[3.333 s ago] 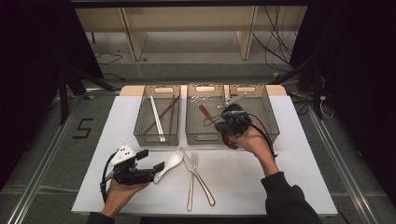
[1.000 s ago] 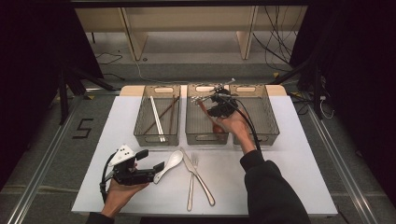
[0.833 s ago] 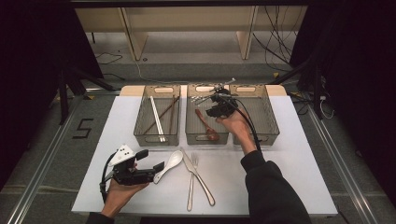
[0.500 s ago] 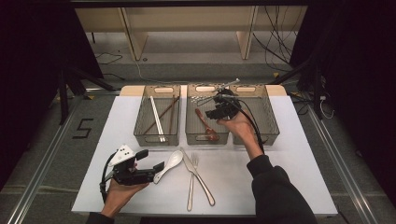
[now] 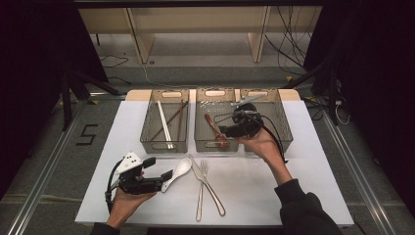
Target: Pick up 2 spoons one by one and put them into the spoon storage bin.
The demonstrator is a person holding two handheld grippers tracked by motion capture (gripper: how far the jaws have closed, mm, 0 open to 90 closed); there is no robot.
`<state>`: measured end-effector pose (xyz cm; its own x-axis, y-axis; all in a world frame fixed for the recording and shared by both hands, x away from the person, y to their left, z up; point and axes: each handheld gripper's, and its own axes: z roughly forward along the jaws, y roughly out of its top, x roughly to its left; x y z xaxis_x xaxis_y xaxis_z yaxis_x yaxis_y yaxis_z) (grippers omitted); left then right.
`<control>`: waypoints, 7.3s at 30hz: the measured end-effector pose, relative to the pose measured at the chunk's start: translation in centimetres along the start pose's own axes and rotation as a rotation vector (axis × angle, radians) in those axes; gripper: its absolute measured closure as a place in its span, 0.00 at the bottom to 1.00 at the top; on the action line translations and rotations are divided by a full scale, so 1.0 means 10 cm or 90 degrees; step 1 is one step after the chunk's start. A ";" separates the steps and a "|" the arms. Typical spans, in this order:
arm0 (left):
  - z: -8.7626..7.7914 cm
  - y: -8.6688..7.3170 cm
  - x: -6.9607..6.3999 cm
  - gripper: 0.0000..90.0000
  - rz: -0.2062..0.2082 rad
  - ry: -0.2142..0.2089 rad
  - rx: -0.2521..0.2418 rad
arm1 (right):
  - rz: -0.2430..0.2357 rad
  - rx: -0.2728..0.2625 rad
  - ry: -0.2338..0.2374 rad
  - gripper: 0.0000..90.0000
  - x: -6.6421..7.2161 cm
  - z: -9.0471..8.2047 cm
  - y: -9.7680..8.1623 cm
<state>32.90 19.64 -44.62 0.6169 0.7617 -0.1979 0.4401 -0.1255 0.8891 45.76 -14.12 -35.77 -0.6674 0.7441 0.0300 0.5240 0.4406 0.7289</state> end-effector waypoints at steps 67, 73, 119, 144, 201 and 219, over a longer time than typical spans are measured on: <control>0.52 0.11 -0.03 0.25 0.014 0.039 0.343 | 0.060 -0.095 0.039 0.33 0.28 -0.76 -1.68; 0.57 0.10 -0.02 0.29 0.019 0.040 0.376 | 0.062 -0.105 0.044 0.33 0.29 -0.78 -1.72; 0.81 0.13 -0.08 0.84 0.109 0.039 0.479 | 0.059 -0.102 0.048 0.33 0.33 -0.75 -1.74; 0.70 0.25 -0.03 0.85 0.091 0.000 0.399 | 0.063 -0.105 0.048 0.33 0.31 -0.76 -1.75; 1.43 1.39 -0.06 0.85 0.032 -0.047 0.206 | 0.066 -0.127 0.057 0.30 0.29 -0.78 -1.76; 1.75 1.44 0.00 0.85 0.011 -0.030 0.218 | 0.067 -0.124 0.060 0.30 0.29 -0.78 -1.76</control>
<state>50.67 6.70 -38.99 0.6520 0.7284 -0.2105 0.6183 -0.3501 0.7036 30.49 -23.67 -43.20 -0.6658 0.7264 0.1705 0.4879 0.2510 0.8360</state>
